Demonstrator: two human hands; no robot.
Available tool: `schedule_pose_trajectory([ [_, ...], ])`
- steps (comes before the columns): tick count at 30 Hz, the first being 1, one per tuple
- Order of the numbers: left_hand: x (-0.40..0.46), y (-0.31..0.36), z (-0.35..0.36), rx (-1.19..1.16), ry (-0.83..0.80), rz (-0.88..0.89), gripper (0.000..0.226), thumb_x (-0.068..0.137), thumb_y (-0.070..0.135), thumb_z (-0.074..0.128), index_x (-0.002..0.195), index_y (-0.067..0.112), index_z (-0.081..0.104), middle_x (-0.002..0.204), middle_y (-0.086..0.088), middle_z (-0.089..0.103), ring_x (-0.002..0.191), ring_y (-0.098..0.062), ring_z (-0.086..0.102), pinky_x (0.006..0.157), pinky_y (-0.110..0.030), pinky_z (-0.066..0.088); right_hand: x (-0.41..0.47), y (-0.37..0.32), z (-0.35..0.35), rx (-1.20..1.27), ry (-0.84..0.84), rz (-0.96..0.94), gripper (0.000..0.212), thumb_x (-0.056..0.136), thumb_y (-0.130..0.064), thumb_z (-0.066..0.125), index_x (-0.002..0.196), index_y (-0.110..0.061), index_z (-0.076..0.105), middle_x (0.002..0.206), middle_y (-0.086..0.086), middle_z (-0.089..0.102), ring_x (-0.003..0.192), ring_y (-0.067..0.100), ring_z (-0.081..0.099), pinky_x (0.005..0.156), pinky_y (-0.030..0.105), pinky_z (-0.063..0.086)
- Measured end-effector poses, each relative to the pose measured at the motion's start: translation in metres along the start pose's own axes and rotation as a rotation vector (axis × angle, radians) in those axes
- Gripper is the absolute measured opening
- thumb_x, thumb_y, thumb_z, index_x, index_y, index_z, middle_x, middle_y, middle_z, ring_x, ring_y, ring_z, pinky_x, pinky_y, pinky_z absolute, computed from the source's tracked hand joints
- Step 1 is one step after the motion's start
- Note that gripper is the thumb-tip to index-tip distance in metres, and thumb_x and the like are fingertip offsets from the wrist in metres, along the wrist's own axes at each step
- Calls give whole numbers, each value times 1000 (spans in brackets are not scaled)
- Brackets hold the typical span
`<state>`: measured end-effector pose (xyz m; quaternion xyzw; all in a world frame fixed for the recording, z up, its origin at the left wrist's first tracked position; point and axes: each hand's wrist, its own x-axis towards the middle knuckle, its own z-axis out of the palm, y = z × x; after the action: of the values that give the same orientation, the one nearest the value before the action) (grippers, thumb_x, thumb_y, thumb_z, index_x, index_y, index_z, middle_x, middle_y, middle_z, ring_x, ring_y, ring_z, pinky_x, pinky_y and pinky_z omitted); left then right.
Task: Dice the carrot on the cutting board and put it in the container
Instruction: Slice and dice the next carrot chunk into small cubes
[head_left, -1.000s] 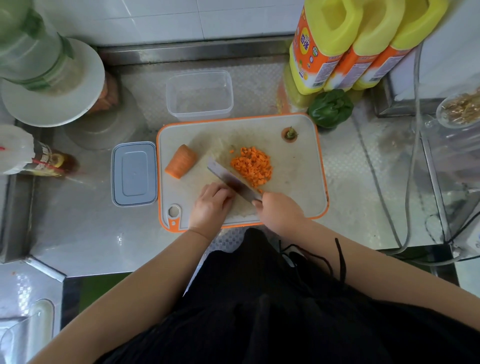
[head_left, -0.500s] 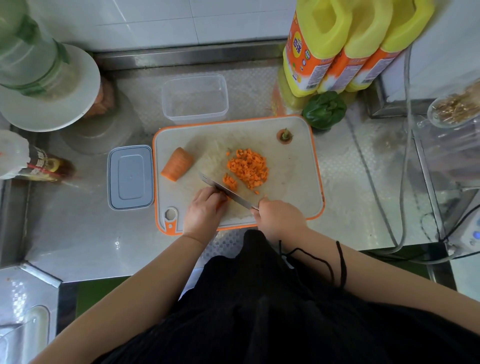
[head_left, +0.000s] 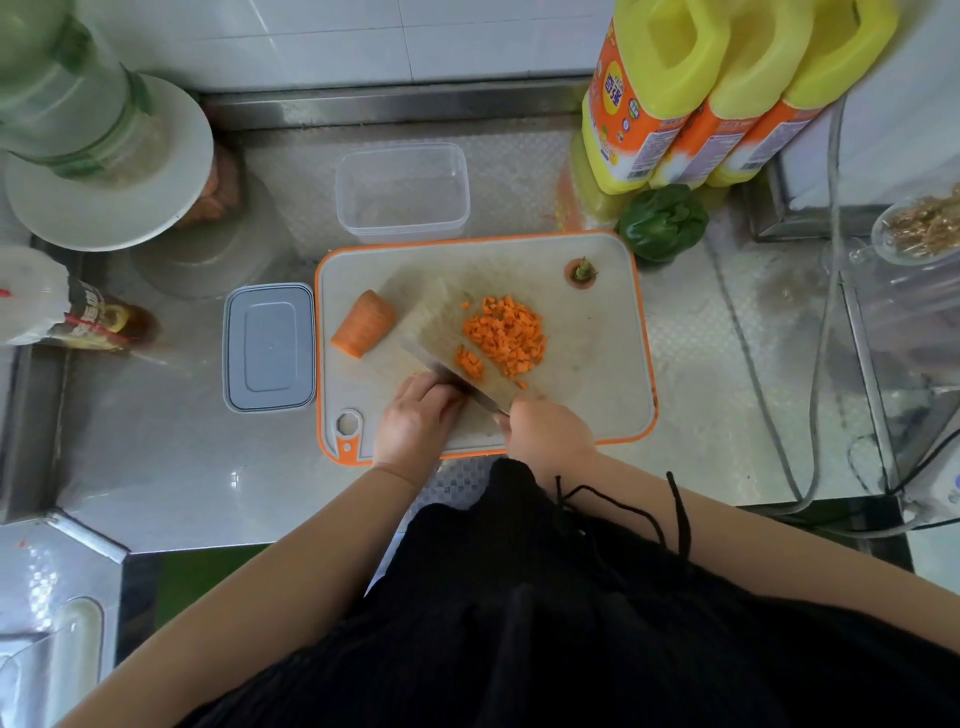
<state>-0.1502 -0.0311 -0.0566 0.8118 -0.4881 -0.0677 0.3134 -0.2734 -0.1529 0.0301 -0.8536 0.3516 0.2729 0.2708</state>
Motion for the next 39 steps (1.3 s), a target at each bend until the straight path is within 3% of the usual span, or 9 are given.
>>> schedule_pose_trajectory([
  [3,0,4,-5,-6,-2,-7,15,91,17,62,87,6,72,92,-5,65,86,-22,58,76,-31,48,8,10,-9,99,-27,3,39,101,-40,37,95,-7,56,80,6,52,85,29,59,66,32,39],
  [6,-4,8,-11,-29,14,-68,5,88,9,68,90,6,72,94,-6,64,89,-22,58,77,-29,47,10,14,-15,140,-14,6,36,100,-41,40,84,-11,50,68,1,47,75,28,55,63,33,37],
  [14,-7,0,-9,54,-15,-6,24,90,24,55,83,6,70,90,-7,65,82,-26,59,66,-36,54,-13,-1,-12,-22,-3,-52,28,102,-34,35,88,-14,48,67,-1,44,72,24,54,62,34,43],
  [18,-6,-2,-9,56,-19,13,25,89,24,56,85,7,73,91,-6,68,84,-27,63,69,-36,55,-11,-7,-13,-98,-60,6,10,94,-15,49,90,-11,57,69,0,50,67,22,55,56,30,39],
  [22,-6,-3,-7,70,-3,15,25,90,25,56,86,7,73,92,-6,68,86,-27,64,70,-36,56,-5,-14,-14,-118,-104,55,14,87,-2,49,82,-12,57,67,1,50,57,18,47,50,27,35],
  [28,-9,-1,-5,84,23,11,24,91,24,56,87,7,73,92,-6,68,84,-26,63,67,-36,55,-1,-9,5,-42,15,4,22,100,-28,43,91,-13,56,67,-2,49,67,21,55,57,31,41],
  [32,-8,-1,-7,66,10,9,23,91,23,57,85,7,72,90,-7,65,83,-26,61,69,-37,53,5,4,-4,116,-24,4,36,101,-38,40,99,-6,57,88,11,60,87,30,60,66,33,40],
  [35,-7,1,-11,31,-7,-33,24,91,26,57,87,9,73,90,-6,65,85,-24,62,73,-35,52,7,13,-10,168,-35,7,37,100,-40,41,84,-9,53,74,7,53,85,32,61,64,32,38],
  [39,-11,2,-18,26,-2,-46,24,92,28,58,92,9,73,95,-6,64,90,-23,61,74,-32,51,-5,11,-9,106,7,-38,36,102,-37,35,87,-8,49,78,8,55,79,29,58,64,34,41],
])
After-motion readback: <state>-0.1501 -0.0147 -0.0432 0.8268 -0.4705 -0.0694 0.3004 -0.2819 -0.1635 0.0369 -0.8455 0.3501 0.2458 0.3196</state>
